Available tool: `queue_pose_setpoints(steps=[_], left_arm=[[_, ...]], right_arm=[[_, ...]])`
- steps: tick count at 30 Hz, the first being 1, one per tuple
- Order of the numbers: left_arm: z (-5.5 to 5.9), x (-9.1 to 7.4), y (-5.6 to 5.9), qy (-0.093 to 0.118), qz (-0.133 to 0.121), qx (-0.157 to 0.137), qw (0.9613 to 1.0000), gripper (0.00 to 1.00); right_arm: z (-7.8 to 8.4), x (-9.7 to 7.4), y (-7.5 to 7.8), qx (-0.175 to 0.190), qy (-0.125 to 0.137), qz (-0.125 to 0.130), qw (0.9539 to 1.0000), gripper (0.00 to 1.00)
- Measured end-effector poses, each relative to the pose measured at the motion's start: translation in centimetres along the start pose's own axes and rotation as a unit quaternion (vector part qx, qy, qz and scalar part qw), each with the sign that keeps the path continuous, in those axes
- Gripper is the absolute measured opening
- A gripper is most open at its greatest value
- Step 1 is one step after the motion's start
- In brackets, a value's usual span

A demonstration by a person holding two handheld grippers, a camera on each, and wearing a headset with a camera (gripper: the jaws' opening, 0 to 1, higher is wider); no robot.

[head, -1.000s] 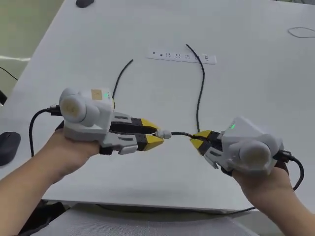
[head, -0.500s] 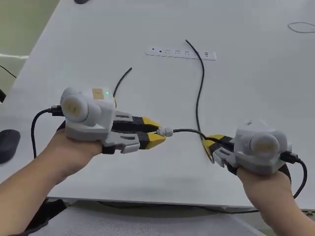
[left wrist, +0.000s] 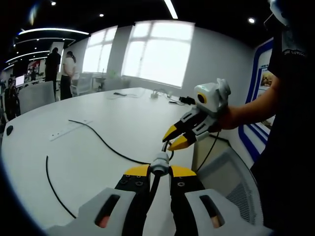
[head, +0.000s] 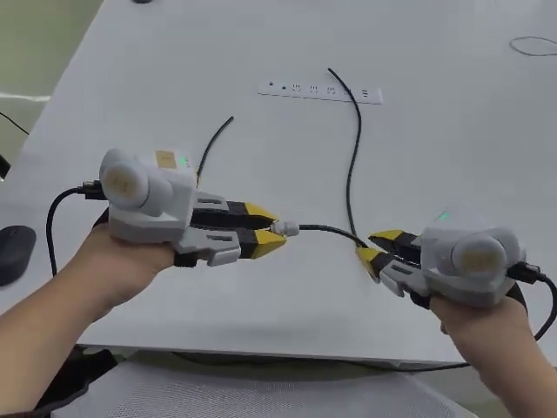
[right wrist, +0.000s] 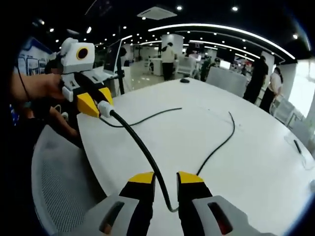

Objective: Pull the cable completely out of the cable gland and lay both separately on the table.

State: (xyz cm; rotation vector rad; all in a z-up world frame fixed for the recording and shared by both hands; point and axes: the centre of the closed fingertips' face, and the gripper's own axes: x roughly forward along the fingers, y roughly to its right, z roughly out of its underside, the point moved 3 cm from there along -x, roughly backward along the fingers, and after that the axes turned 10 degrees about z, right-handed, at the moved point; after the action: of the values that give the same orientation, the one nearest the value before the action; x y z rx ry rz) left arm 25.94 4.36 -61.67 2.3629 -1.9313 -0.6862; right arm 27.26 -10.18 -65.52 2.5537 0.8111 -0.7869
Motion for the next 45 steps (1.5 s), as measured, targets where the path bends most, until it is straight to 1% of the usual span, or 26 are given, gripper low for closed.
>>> queue_pose_setpoints(steps=[1,2,4,5,7,8,10,12,13,14,15,17,18,19,21,23,25,31,33,34,35,37,40,41,42,45], left_arm=[[0.0,0.0,0.0,0.0,0.0,0.0,1.0,0.14],[0.1,0.0,0.1,-0.001,0.001,-0.001,1.0,0.14],[0.1,0.0,0.1,-0.002,0.001,-0.003,1.0,0.15],[0.2,0.1,0.2,-0.002,0.003,-0.007,1.0,0.15],[0.3,0.1,0.3,-0.001,0.002,-0.009,1.0,0.15],[0.3,0.1,0.3,-0.001,0.002,-0.009,1.0,0.15],[0.4,0.1,0.3,-0.003,0.002,-0.012,0.9999,0.15],[0.5,0.1,0.4,-0.005,0.003,-0.011,0.9999,0.15],[0.6,0.2,0.4,-0.006,0.003,-0.012,0.9999,0.15],[0.6,0.2,0.4,-0.006,0.004,-0.014,0.9999,0.15],[0.5,0.2,0.4,-0.005,0.003,-0.013,0.9999,0.15],[0.5,0.2,0.4,-0.004,0.003,-0.015,0.9999,0.15],[0.5,0.3,0.4,-0.005,0.003,-0.015,0.9999,0.15],[0.5,0.3,0.4,-0.007,0.004,-0.013,0.9999,0.15],[0.6,0.4,0.4,-0.009,0.005,-0.013,0.9999,0.15],[0.6,0.4,0.4,-0.008,0.005,-0.015,0.9998,0.15],[0.5,0.4,0.4,-0.008,0.005,-0.015,0.9999,0.15],[0.7,0.5,0.4,-0.013,0.006,-0.013,0.9998,0.15],[0.6,0.5,0.4,-0.012,0.004,-0.017,0.9998,0.15],[0.6,0.5,0.4,-0.008,0.003,-0.025,0.9997,0.15],[0.6,0.5,0.4,-0.009,0.004,-0.027,0.9996,0.15],[0.7,0.5,0.4,-0.014,0.004,-0.022,0.9997,0.15],[0.6,0.5,0.3,-0.013,0.005,-0.015,0.9998,0.15],[0.6,0.5,0.2,-0.014,0.005,-0.008,0.9999,0.15],[0.5,0.5,0.2,-0.014,0.003,-0.001,0.9999,0.15],[0.5,0.6,0.1,-0.016,0.002,0.001,0.9999,0.15]], right_arm=[[-0.5,-0.3,-0.2,-0.012,0.004,-0.008,0.9999,0.17],[-1.1,-0.6,-0.8,-0.026,0.007,-0.025,0.9993,0.2],[-2.2,-1.0,-1.3,-0.046,0.012,-0.031,0.9984,0.25],[-3.1,-1.2,-1.7,-0.067,0.023,-0.033,0.997,0.25],[-4.4,-1.4,-2.9,-0.09,0.027,-0.05,0.9944,0.23],[-4.8,-1.4,-3.4,-0.101,0.029,-0.051,0.9931,0.23],[-5.7,-1.3,-4.6,-0.136,0.031,-0.056,0.9887,0.22],[-5.8,-1.0,-5.5,-0.172,0.021,-0.053,0.9834,0.21],[-6.1,-0.9,-5.9,-0.172,0.023,-0.054,0.9833,0.22],[-6.4,-0.8,-6.5,-0.171,0.032,-0.06,0.9829,0.22],[-6.4,-0.6,-6.7,-0.177,0.03,-0.059,0.9821,0.2],[-5.9,-0.2,-6.5,-0.217,0.012,-0.047,0.975,0.14],[-5.8,-0.1,-6.5,-0.219,0.012,-0.046,0.9746,0.11],[-5.8,0.1,-6.7,-0.214,0.011,-0.048,0.9756,0.1],[-5.9,0.1,-6.8,-0.214,0.011,-0.051,0.9755,0.1],[-6.0,0.1,-7.1,-0.232,0.016,-0.049,0.9714,0.08],[-5.8,0.2,-7.3,-0.246,0.013,-0.049,0.9678,0.07],[-5.9,0.5,-7.2,-0.246,0.016,-0.042,0.9682,0.02],[-5.8,0.5,-7.1,-0.244,0.019,-0.04,0.9686,0.02],[-5.9,0.5,-7.1,-0.243,0.023,-0.041,0.9688,0.02],[-5.8,0.5,-7.1,-0.242,0.023,-0.043,0.9691,0.01],[-5.7,0.5,-7.1,-0.236,0.021,-0.048,0.9704,0.01],[-5.6,0.5,-7.0,-0.233,0.024,-0.046,0.9711,0.01],[-5.6,0.5,-6.9,-0.23,0.023,-0.046,0.9719,0.01],[-5.5,0.5,-6.7,-0.22,0.021,-0.045,0.9742,0.0],[-5.3,0.6,-6.3,-0.207,0.02,-0.043,0.9773,0.0]])
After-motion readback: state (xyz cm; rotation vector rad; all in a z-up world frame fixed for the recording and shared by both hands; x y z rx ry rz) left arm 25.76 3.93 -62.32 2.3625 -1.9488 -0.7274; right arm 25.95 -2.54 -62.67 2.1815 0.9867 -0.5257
